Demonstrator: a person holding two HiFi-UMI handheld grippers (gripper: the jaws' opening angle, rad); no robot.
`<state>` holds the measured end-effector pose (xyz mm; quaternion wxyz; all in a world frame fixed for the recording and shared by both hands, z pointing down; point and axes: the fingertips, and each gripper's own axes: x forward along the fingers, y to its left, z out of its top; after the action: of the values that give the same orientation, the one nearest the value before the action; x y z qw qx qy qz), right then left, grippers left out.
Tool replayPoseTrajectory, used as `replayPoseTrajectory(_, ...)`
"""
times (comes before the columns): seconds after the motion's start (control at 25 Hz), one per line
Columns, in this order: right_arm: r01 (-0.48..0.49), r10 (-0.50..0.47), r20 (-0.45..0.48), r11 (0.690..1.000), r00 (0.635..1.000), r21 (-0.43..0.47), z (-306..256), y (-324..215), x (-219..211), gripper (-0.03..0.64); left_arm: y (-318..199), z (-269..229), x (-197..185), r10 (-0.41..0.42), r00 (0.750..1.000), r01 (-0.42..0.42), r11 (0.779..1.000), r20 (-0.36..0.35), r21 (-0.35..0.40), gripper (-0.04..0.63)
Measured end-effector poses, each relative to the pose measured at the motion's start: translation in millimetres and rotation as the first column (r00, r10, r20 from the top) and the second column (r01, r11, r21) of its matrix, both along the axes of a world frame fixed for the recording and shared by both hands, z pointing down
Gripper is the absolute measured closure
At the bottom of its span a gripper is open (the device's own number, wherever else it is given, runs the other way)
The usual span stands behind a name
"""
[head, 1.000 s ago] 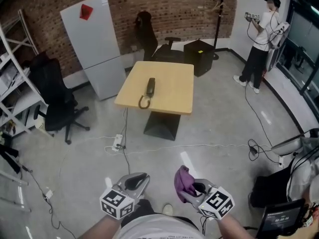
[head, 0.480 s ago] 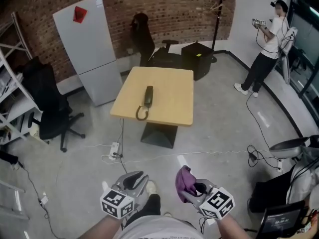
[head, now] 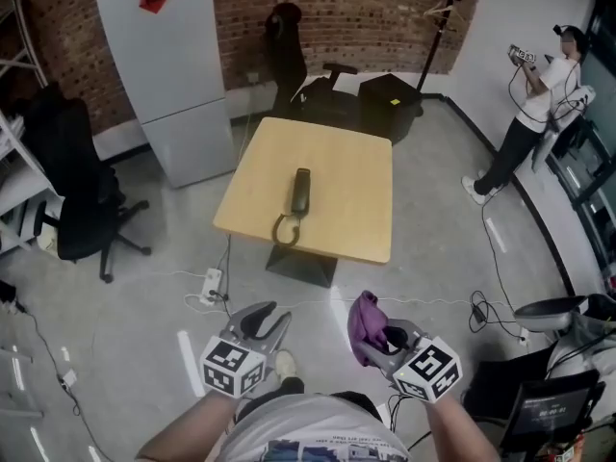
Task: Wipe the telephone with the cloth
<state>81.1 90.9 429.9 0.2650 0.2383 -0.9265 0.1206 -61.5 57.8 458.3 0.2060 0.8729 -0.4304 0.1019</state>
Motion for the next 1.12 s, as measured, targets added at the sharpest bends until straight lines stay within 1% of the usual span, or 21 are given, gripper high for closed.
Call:
replayPoseTrajectory(0.08, -0.002, 0.002, -0.006, 1.0, 1.0, 0.004, -1, -21, -10, 0.508, -15, 4, -11, 0.007, 1.0, -0.007, 1.0, -0.011, -0.005, 0.472)
replayPoseTrajectory(0.2, 0.01, -0.01, -0.027, 1.0, 1.0, -0.001, -2, -44, -29, 0.508, -30, 3, -27, -0.001, 0.999, 0.0, 1.0, -0.053, -0.006, 0.472)
replayPoseTrajectory(0.28, 0.03, -0.03, -0.039, 1.0, 0.999, -0.004, -1, -56, -39, 0.508, -37, 3, -35, -0.024, 0.998, 0.024, 1.0, -0.056, -0.005, 0.472)
replayPoseTrajectory(0.44, 0.055, -0.056, -0.037, 0.998, 0.998, -0.015, 3, -84, -49, 0.508, -62, 12, -36, -0.046, 0.998, 0.045, 0.999, -0.045, -0.026, 0.458)
replayPoseTrajectory(0.6, 0.106, -0.106, -0.037, 0.994, 0.994, -0.011, 5, -122, -63, 0.508, -97, 19, -46, -0.099, 0.995, 0.099, 0.994, -0.001, -0.043, 0.434)
replayPoseTrajectory(0.8, 0.129, -0.13, -0.02, 0.991, 0.991, -0.033, 10, -177, -51, 0.508, -151, 40, -30, -0.13, 0.991, 0.133, 0.987, 0.045, -0.087, 0.405)
replayPoseTrajectory(0.96, 0.177, -0.178, -0.019, 0.984, 0.984, -0.033, 6, -225, -47, 0.508, -204, 55, -24, -0.202, 0.975, 0.211, 0.971, 0.088, -0.112, 0.397)
replayPoseTrajectory(1.12, 0.19, -0.192, -0.012, 0.98, 0.981, -0.062, 10, -260, -30, 0.508, -248, 81, -14, -0.236, 0.959, 0.259, 0.954, 0.158, -0.149, 0.369)
